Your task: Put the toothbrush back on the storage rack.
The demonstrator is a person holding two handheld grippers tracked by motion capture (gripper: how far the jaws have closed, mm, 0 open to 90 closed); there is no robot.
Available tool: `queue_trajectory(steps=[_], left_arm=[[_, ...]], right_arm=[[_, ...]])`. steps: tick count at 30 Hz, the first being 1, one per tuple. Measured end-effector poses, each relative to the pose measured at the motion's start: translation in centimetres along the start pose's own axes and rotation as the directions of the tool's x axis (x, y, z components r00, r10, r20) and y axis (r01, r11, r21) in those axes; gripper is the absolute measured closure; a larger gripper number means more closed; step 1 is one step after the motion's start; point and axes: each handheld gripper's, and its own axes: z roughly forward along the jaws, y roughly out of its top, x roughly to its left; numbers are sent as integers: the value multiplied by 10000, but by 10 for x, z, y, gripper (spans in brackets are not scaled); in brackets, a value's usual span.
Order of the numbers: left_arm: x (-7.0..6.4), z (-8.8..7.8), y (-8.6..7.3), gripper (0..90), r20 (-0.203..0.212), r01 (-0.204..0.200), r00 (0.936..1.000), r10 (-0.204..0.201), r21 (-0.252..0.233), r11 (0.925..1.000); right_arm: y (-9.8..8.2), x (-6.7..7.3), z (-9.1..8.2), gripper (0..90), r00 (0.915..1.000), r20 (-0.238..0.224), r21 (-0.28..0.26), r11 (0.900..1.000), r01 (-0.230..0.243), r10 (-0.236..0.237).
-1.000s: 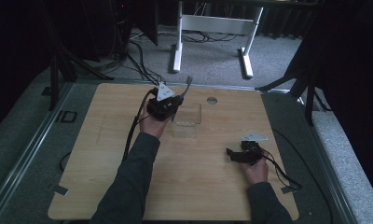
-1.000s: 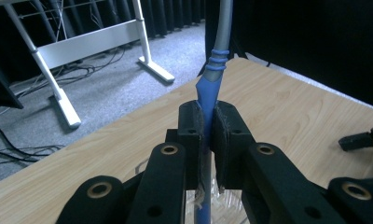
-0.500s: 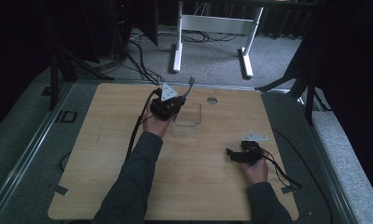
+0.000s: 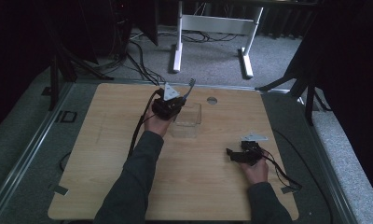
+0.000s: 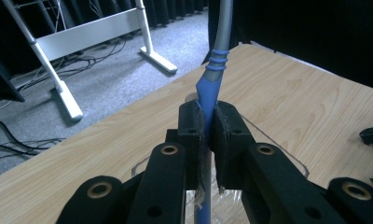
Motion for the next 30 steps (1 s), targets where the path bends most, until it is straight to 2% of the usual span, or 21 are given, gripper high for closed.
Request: queue_trajectory(steps=[6, 21, 26, 30], left_arm=[[-1, 4, 1, 820, 4, -241, 9997, 241, 259, 9994], [-6, 15, -3, 819, 373, -303, 9989, 277, 715, 9970], [-8, 19, -8, 819, 577, -433, 9977, 360, 1294, 9906], [-9, 21, -12, 814, 823, -422, 9962, 300, 1497, 9878]], right_arm=[[0, 0, 0, 192, 10000, -1, 7, 10000, -23, 23], [0, 0, 0, 192, 10000, 1, 4, 10000, -21, 21], [0, 0, 0, 192, 10000, -3, -10, 10000, -16, 16], [0, 0, 0, 192, 10000, -12, -3, 10000, -27, 27]])
